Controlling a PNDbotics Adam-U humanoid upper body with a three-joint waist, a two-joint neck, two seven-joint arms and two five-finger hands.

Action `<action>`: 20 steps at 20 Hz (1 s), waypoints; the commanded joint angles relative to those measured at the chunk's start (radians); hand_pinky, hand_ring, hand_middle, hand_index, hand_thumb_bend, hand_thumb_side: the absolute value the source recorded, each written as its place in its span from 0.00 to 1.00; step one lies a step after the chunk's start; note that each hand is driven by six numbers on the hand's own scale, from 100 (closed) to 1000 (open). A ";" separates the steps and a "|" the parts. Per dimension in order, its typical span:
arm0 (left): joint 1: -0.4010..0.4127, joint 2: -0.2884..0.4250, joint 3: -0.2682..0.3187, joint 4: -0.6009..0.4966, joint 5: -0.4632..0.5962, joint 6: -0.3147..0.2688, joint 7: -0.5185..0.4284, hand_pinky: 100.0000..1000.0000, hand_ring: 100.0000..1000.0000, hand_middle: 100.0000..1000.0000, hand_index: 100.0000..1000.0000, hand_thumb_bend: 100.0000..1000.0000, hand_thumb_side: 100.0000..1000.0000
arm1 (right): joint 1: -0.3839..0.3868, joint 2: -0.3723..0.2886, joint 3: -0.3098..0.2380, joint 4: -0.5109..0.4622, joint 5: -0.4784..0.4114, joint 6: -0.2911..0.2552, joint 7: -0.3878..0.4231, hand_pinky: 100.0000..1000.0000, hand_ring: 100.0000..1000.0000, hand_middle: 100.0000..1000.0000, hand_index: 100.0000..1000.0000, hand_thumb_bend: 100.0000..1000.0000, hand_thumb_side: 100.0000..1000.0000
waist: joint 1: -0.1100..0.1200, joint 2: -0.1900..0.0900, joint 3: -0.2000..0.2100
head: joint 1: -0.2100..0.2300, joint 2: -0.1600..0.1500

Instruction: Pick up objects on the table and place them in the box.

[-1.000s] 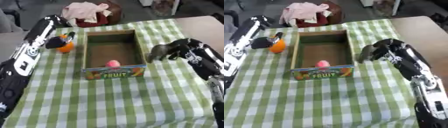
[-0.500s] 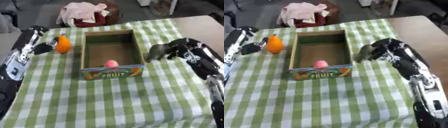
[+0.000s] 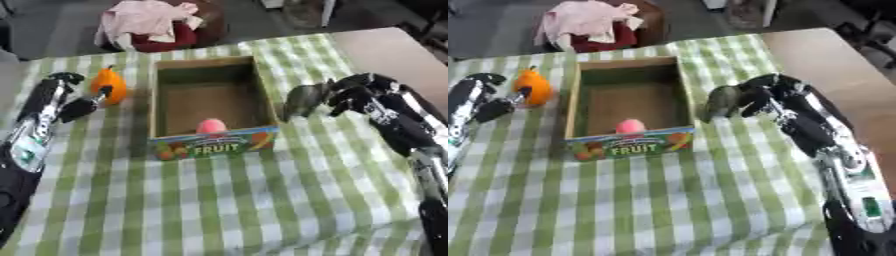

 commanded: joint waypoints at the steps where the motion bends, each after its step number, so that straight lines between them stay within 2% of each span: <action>1: -0.020 0.028 0.013 -0.001 0.009 0.002 0.014 0.56 0.60 0.58 0.75 0.37 0.67 | -0.019 -0.018 0.002 -0.014 -0.009 -0.009 0.004 0.53 0.59 0.63 0.66 0.08 0.40 | -0.004 -0.009 -0.006 | 0.006 -0.011; 2: -0.021 0.028 0.013 0.000 0.009 0.001 0.018 0.55 0.58 0.55 0.73 0.22 0.54 | -0.020 -0.018 0.002 -0.013 -0.009 -0.010 0.005 0.53 0.59 0.63 0.66 0.08 0.40 | -0.004 -0.008 -0.009 | 0.006 -0.012; 3: -0.021 0.027 0.012 0.000 0.008 0.000 0.022 0.54 0.56 0.53 0.71 0.14 0.45 | -0.020 -0.018 0.003 -0.013 -0.009 -0.011 0.005 0.53 0.59 0.63 0.66 0.08 0.40 | -0.004 -0.007 -0.010 | 0.007 -0.013; 4: -0.021 0.026 0.011 0.001 0.005 -0.001 0.025 0.52 0.53 0.50 0.69 0.00 0.30 | -0.020 -0.018 0.003 -0.012 -0.009 -0.011 0.005 0.53 0.59 0.63 0.66 0.08 0.40 | -0.004 -0.006 -0.011 | 0.007 -0.013; 5: -0.021 0.024 0.010 0.001 0.003 -0.002 0.026 0.52 0.53 0.50 0.68 0.00 0.28 | -0.020 -0.018 0.003 -0.012 -0.008 -0.011 0.005 0.53 0.59 0.63 0.66 0.08 0.40 | -0.003 -0.006 -0.011 | 0.008 -0.013; 6: -0.020 0.023 0.010 0.002 0.000 -0.002 0.028 0.49 0.48 0.44 0.64 0.00 0.10 | -0.021 -0.018 0.003 -0.012 -0.008 -0.011 0.006 0.53 0.59 0.63 0.66 0.08 0.40 | -0.003 -0.005 -0.010 | 0.009 -0.014; 8: -0.020 0.020 0.009 0.002 -0.006 -0.003 0.033 0.46 0.42 0.38 0.58 0.00 0.14 | -0.021 -0.018 0.003 -0.012 -0.007 -0.011 0.007 0.53 0.59 0.63 0.66 0.08 0.40 | -0.001 -0.004 -0.010 | 0.015 -0.015; 10: -0.019 0.020 0.011 -0.001 -0.009 -0.005 0.051 0.38 0.32 0.25 0.45 0.00 0.22 | -0.021 -0.018 0.002 -0.012 -0.006 -0.010 0.006 0.53 0.59 0.63 0.66 0.08 0.40 | 0.000 -0.003 -0.008 | 0.020 -0.015; 12: -0.017 0.020 0.016 -0.011 0.001 -0.007 0.098 0.32 0.23 0.14 0.34 0.00 0.25 | -0.020 -0.017 0.002 -0.012 -0.005 -0.009 0.006 0.53 0.59 0.63 0.66 0.08 0.40 | 0.002 -0.003 -0.006 | 0.023 -0.015; 13: -0.015 0.020 0.018 -0.016 0.011 -0.007 0.127 0.32 0.23 0.13 0.33 0.00 0.25 | -0.020 -0.017 0.001 -0.012 -0.005 -0.008 0.006 0.53 0.59 0.63 0.66 0.08 0.40 | 0.002 -0.004 -0.005 | 0.025 -0.014; 14: -0.015 0.019 0.019 -0.020 0.025 -0.006 0.157 0.28 0.18 0.06 0.27 0.00 0.27 | -0.020 -0.017 0.001 -0.012 -0.005 -0.008 0.006 0.53 0.59 0.63 0.66 0.08 0.40 | 0.003 -0.004 -0.004 | 0.027 -0.014; 17: -0.012 0.019 0.015 -0.045 0.079 -0.011 0.233 0.26 0.17 0.05 0.26 0.00 0.28 | -0.020 -0.016 0.001 -0.012 -0.006 -0.006 0.005 0.53 0.59 0.63 0.66 0.08 0.40 | 0.005 -0.006 0.000 | 0.029 -0.014; 20: -0.014 0.023 -0.002 -0.093 0.126 -0.023 0.254 0.26 0.18 0.05 0.26 0.00 0.30 | -0.018 -0.016 0.001 -0.012 -0.005 -0.004 0.005 0.53 0.59 0.63 0.66 0.08 0.40 | 0.007 -0.009 0.004 | 0.032 -0.013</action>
